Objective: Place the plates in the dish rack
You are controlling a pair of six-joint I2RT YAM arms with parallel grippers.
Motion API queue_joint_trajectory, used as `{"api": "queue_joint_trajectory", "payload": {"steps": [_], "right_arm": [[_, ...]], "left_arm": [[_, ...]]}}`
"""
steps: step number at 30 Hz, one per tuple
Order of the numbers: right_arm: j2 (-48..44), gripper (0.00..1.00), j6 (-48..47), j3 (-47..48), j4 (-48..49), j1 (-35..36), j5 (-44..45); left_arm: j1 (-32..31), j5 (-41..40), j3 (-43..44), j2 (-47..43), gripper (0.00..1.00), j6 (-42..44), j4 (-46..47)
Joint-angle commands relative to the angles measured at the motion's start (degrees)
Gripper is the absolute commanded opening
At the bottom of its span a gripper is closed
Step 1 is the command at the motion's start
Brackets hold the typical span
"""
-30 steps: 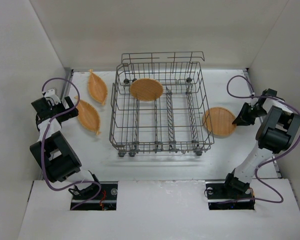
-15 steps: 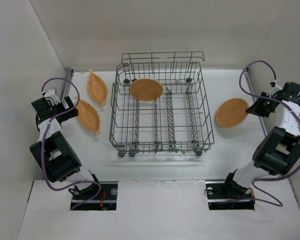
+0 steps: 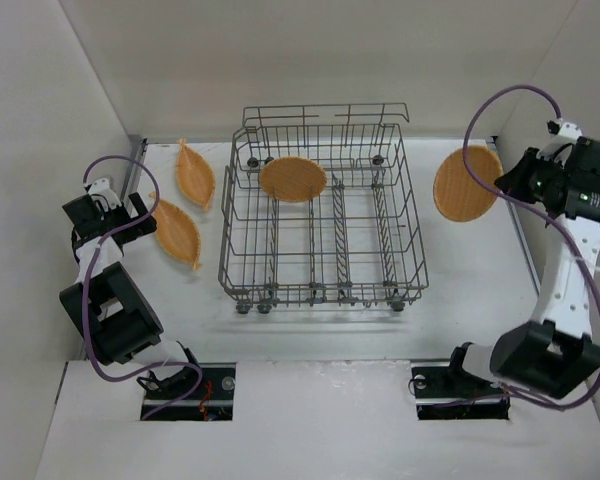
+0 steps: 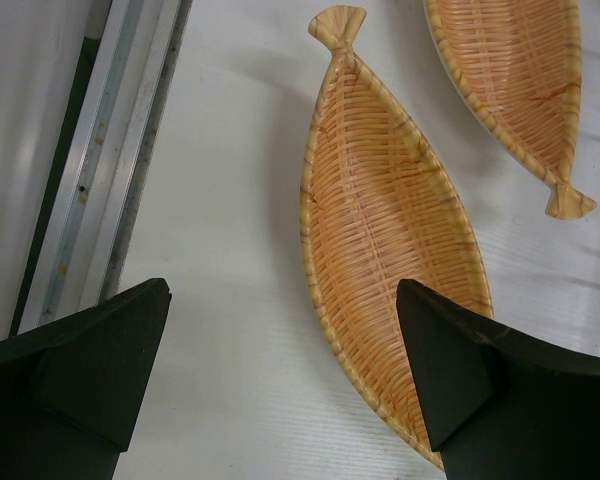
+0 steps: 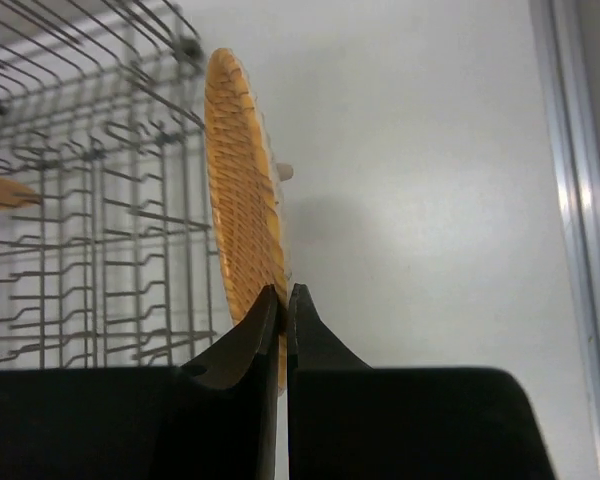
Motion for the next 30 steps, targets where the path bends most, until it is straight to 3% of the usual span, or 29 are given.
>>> {"api": "queue_joint_trajectory", "payload": {"steps": [1, 8, 19, 23, 30], "right_arm": [[-8.4, 0.00, 1.6, 5.1, 8.2, 3.7, 2.0], [-12.1, 0.00, -4.4, 9.1, 19.2, 17.4, 2.3], [-2.9, 0.00, -38.2, 14.2, 21.4, 45.3, 0.0], [1.6, 0.00, -46.4, 15.2, 21.8, 49.1, -3.0], [12.0, 0.00, -49.0, 20.3, 22.9, 51.3, -9.6]], "left_arm": [[0.1, 0.4, -0.3, -1.4, 1.00, -0.5, 1.5], [0.1, 0.1, -0.2, -1.3, 1.00, -0.5, 1.4], [0.3, 0.1, -0.9, -2.2, 1.00, -0.5, 2.1], [0.4, -0.1, -1.3, -2.7, 1.00, -0.7, 2.5], [0.5, -1.0, -1.9, -3.2, 1.00, -0.9, 3.2]]}}
